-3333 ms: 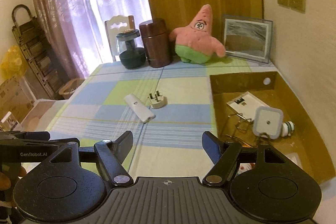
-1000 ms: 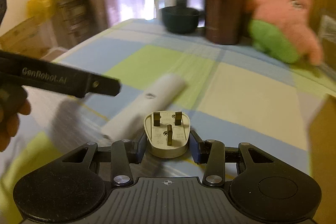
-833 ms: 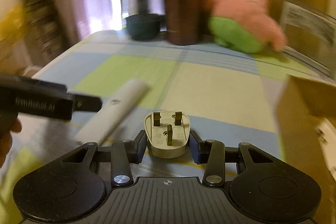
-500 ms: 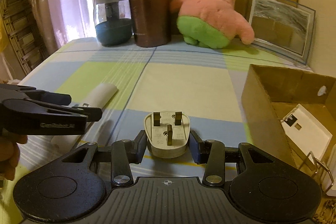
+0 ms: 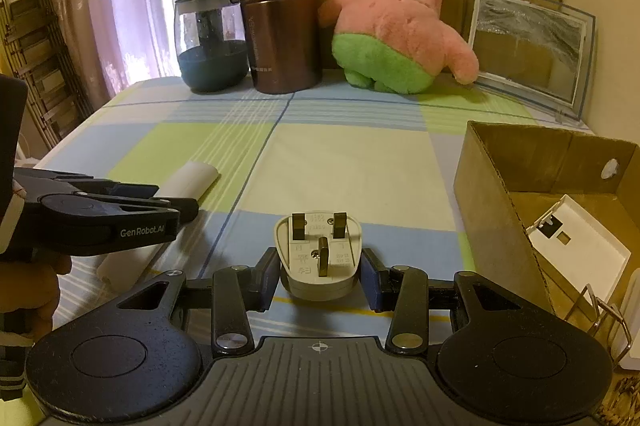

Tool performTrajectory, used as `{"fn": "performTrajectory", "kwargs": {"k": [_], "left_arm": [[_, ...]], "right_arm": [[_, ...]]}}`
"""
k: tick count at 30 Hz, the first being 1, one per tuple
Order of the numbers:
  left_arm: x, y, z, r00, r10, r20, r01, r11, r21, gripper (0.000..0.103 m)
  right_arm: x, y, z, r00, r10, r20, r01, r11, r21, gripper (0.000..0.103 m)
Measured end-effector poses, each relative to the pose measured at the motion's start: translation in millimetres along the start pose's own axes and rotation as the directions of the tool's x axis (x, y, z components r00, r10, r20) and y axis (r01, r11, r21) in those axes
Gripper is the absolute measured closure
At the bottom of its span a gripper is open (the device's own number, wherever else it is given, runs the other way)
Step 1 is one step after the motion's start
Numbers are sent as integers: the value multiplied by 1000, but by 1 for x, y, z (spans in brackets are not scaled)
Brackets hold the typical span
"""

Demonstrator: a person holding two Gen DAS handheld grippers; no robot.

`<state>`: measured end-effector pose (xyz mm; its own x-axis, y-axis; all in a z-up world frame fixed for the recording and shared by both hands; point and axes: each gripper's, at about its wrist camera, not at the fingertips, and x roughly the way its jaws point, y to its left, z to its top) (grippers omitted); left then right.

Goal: Organize rigid objects
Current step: 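Close the left tool on the white remote while the right tool grasps the plug adapter, then carry the white remote and plug adapter to the cardboard box with both tools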

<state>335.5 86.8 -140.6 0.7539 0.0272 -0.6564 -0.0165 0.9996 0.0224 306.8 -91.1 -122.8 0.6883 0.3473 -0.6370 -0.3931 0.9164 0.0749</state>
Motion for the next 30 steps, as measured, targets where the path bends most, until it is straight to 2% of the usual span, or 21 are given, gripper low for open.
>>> {"fn": "performTrajectory", "kwargs": {"k": [12,21,30], "left_arm": [[-29,-5,-15,998,-12,-66,10,1000,-27,70],[-77,-13,-37,997,-29,-76,22,996,-90,70],[-125,-26,-53,997,-39,-68,32,993,-114,70]], "right_arm": [[-23,3,-6,1000,10,-3,-10,1000,12,64],[-64,7,-20,1000,9,3,-9,999,43,64],[-108,10,-37,1000,-2,4,2,998,57,64]]}}
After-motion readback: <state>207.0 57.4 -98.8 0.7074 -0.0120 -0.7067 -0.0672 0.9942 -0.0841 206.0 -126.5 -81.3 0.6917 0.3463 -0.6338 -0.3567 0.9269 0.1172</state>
